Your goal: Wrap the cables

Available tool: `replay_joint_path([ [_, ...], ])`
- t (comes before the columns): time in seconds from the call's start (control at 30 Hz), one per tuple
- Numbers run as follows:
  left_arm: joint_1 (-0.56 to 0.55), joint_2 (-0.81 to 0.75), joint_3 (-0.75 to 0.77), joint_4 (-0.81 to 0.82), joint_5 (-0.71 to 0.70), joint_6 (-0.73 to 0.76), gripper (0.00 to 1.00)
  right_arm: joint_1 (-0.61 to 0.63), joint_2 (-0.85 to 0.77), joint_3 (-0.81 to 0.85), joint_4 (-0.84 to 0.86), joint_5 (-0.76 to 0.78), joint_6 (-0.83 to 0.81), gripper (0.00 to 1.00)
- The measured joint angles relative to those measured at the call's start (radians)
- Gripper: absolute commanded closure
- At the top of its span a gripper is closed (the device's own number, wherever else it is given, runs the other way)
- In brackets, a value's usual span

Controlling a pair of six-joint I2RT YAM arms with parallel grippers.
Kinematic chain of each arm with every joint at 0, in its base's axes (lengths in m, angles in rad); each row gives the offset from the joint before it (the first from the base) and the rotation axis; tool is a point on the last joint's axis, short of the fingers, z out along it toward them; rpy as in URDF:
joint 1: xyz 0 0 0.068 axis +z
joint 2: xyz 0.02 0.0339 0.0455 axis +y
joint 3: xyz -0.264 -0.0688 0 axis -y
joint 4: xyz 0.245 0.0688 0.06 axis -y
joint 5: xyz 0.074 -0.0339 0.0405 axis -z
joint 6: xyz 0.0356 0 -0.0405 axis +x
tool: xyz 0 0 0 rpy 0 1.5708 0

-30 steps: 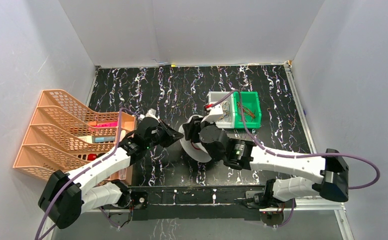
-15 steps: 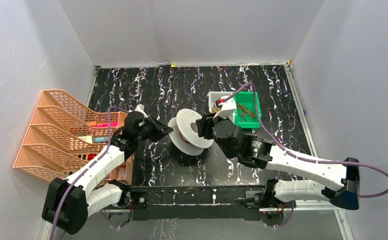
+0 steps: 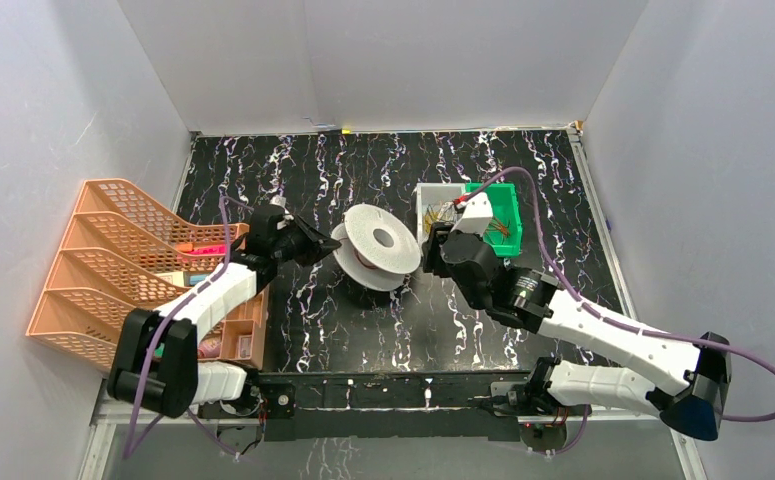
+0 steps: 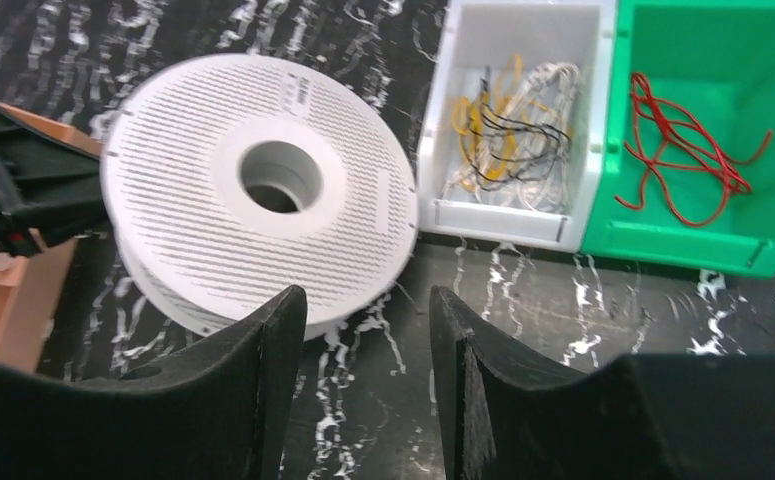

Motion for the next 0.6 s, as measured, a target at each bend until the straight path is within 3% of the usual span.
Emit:
replay_joint_path([
  [0.3, 0.013, 0.189, 0.065, 0.106, 0.007, 0.001, 1.00, -0.139, -0.035, -0.104, -0.047, -0.128, 0.040, 0.42],
  [0.6, 0.033, 0.323, 0.090, 0.138, -0.006, 0.005, 0.86, -0.155, -0.060, -0.125, -0.053, -0.190, 0.046, 0.41],
])
